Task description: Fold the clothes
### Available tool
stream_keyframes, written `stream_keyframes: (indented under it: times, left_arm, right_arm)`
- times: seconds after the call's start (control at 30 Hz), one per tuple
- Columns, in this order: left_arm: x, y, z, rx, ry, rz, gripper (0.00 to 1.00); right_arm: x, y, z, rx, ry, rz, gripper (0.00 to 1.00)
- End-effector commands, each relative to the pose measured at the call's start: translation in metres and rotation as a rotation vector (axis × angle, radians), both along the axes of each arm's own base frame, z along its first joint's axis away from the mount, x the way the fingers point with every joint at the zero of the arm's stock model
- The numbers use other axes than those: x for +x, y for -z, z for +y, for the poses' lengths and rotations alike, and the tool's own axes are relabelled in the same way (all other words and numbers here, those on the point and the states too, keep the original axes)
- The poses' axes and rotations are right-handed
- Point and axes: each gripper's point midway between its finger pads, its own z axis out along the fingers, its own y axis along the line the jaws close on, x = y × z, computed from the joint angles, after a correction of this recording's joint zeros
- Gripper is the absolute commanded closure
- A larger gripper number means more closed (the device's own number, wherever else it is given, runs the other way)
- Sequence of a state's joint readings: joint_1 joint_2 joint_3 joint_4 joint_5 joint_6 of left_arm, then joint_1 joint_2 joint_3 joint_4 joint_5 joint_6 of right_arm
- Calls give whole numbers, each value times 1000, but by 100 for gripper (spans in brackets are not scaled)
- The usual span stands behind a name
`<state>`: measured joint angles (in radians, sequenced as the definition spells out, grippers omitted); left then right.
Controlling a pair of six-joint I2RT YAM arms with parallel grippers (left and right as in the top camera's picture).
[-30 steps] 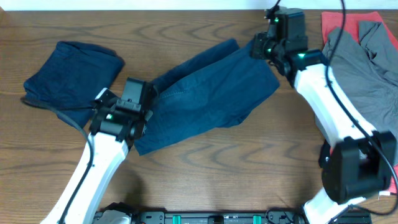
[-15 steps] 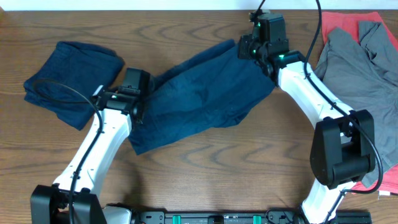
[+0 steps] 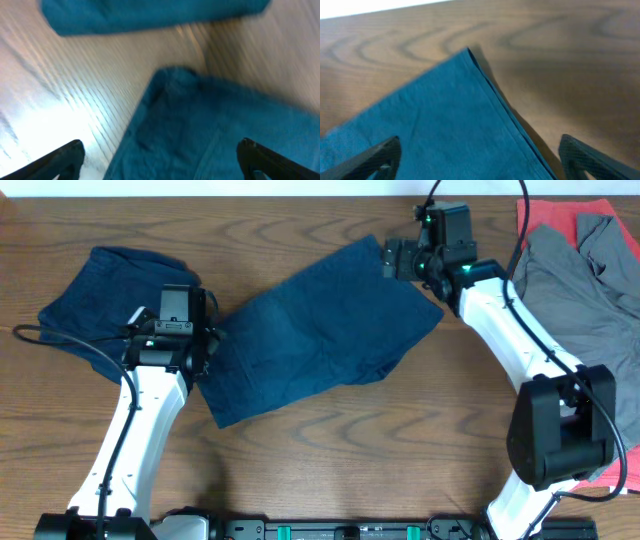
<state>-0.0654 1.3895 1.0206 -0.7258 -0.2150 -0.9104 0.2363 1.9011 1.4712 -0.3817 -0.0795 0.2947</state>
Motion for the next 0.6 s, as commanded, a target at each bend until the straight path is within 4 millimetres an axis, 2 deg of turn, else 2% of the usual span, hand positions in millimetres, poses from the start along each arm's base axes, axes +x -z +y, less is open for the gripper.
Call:
stream_keyframes:
  times: [0.0, 0.1, 0.23, 0.33, 0.5, 0.57]
  left_arm:
    - [-2, 9, -16, -68, 100, 56, 1]
    - [-11, 24, -18, -80, 96, 132, 2]
    - [-18, 47, -19, -92, 93, 224, 2]
    - [-23, 66, -20, -97, 93, 297, 2]
    - [-32, 97, -42, -219, 131, 407, 2]
    - [-33, 105, -44, -234, 131, 430, 2]
  right_arm:
    - [-13, -8, 16, 10, -134, 12, 14]
    - [-30, 5, 29, 11, -231, 76, 19]
    - [-39, 11, 29, 6, -236, 120, 7]
    - [-44, 15, 28, 3, -232, 146, 5]
    - [-48, 19, 24, -9, -224, 171, 5]
    - [-49, 19, 24, -10, -224, 175, 6]
